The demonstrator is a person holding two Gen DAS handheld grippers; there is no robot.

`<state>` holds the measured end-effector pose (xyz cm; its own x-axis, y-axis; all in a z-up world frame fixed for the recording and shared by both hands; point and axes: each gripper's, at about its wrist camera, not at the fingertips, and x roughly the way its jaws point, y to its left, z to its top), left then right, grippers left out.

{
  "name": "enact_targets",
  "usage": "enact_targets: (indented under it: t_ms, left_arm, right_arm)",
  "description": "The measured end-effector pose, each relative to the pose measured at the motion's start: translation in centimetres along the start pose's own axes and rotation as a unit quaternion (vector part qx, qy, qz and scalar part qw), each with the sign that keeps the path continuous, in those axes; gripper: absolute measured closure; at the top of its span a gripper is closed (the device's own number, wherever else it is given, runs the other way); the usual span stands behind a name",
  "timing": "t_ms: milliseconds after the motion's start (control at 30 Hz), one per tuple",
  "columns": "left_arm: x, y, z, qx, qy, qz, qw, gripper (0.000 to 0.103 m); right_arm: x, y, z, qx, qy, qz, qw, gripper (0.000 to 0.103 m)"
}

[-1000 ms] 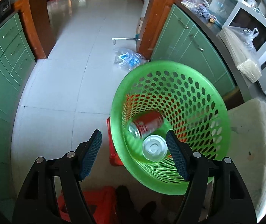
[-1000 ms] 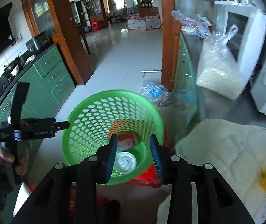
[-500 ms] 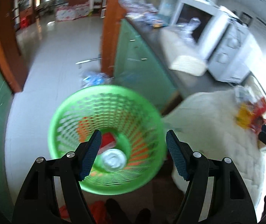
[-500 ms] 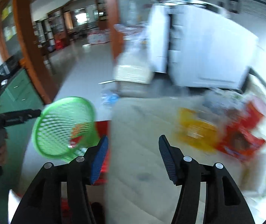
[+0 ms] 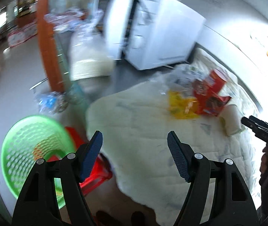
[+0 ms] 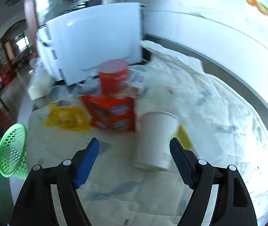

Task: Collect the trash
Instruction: 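Move both tools back over the quilted pad toward the remaining trash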

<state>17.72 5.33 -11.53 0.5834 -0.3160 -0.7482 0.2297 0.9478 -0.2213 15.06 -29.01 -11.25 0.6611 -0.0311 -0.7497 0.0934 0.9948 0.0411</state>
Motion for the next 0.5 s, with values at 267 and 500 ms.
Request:
enact_targets:
  t_ms: [267, 500]
  left_arm:
    - [5.1, -4.6, 2.1, 0.028, 0.041, -0.041, 0.9979, 0.032]
    - [8.7, -6.9, 3.5, -0.006, 0.057, -0.063, 0.9964, 0.032]
  right_arm:
    - [2.1, -2.9, -0.4, 0.032, 0.024, -0.014, 0.999, 0.022]
    - [4.1, -3.7, -0.7, 0.046, 0.040, -0.011, 0.998, 0.022]
